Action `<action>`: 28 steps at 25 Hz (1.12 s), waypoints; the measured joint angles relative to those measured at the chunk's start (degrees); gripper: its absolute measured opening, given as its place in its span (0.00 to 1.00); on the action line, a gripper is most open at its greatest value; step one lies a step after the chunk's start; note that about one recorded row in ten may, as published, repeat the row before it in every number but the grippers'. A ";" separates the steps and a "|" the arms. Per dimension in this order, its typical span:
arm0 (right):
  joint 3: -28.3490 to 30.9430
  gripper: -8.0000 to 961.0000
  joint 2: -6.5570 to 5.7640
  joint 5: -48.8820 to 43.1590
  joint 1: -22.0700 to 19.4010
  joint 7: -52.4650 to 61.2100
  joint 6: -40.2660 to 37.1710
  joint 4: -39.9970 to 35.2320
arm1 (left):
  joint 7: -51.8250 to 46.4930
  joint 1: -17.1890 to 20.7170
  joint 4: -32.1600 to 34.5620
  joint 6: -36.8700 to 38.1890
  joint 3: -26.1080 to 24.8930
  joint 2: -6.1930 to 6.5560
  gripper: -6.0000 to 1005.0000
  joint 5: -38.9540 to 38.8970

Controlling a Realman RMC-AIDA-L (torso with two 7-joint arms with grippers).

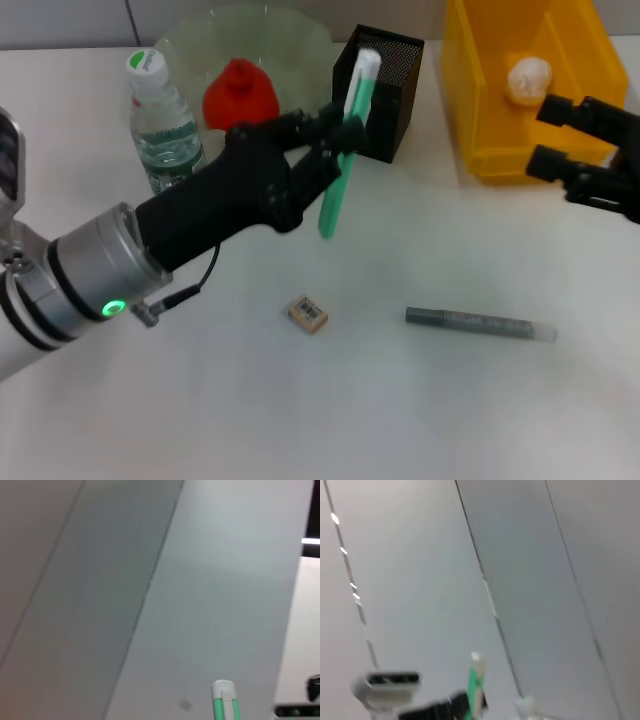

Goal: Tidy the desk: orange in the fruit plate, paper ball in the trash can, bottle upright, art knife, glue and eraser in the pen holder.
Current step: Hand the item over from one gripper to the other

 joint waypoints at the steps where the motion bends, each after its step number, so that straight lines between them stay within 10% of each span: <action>1: 0.00 0.86 0.00 0.00 0.00 0.00 0.00 0.00 | -0.68 -0.03 -0.28 0.93 0.00 0.17 0.19 1.03; 28: -1.62 0.86 2.32 -0.62 5.75 4.41 -2.16 8.95 | -3.07 -2.68 -3.23 2.66 0.39 -1.67 0.19 6.67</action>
